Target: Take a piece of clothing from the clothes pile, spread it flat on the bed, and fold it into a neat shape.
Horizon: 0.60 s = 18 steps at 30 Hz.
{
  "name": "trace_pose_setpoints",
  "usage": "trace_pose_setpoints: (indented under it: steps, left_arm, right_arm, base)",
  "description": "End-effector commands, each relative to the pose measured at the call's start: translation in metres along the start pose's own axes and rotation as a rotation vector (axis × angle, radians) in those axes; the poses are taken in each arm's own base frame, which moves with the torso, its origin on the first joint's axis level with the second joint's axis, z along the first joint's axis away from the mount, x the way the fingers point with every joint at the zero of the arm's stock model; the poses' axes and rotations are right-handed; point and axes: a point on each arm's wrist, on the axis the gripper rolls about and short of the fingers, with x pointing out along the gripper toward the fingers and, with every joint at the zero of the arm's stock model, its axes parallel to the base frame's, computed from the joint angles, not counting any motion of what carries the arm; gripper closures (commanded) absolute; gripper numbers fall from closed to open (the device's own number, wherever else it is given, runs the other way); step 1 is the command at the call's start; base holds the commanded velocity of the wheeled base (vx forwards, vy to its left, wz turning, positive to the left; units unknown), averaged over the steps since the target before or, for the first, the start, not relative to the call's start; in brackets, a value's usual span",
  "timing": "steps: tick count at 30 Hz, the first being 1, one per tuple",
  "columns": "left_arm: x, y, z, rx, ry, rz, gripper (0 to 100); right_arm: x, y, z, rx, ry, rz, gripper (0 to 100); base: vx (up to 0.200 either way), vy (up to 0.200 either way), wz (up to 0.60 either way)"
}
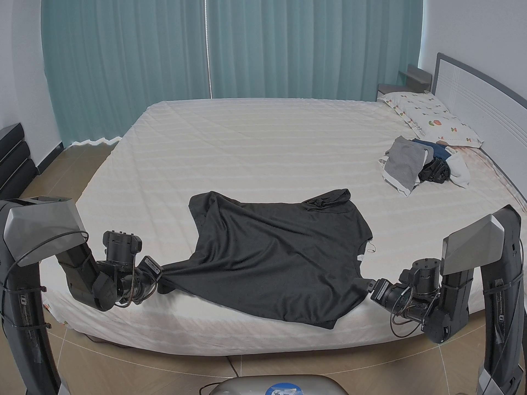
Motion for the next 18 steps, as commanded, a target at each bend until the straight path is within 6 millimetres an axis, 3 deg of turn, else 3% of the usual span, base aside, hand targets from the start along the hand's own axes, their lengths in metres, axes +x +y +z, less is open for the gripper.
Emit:
trace_pose_setpoints:
  steps: [1, 2, 18]
  left_arm:
    - [0.0, 0.001, 0.0, -0.001, 0.001, 0.003, 100]
    - [0.0, 0.001, -0.001, -0.001, 0.001, 0.003, 100]
    - [0.002, 0.002, 0.002, -0.002, -0.01, 0.006, 100]
  right_arm:
    - [0.008, 0.001, 0.002, -0.006, -0.017, 0.017, 0]
    - [0.009, 0.001, 0.003, -0.009, -0.026, 0.015, 100]
    - [0.018, 0.02, 0.043, -0.037, -0.21, 0.081, 100]
  base:
    - [0.0, 0.0, 0.0]
    - [0.0, 0.0, 0.0]
    - [0.0, 0.0, 0.0]
